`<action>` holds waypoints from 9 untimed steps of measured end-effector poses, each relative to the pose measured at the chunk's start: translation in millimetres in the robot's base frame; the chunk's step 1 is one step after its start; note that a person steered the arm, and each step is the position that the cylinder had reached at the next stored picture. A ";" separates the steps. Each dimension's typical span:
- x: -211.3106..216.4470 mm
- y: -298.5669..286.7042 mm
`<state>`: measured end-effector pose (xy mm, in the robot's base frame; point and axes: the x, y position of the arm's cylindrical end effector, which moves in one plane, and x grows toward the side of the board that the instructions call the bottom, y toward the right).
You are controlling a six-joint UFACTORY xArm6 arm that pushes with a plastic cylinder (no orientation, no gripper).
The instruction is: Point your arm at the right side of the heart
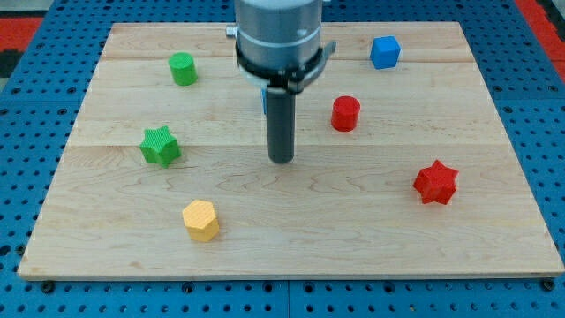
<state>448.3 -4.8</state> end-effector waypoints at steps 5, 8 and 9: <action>-88.9 69.4; -131.8 45.5; -148.2 44.4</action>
<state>300.1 39.6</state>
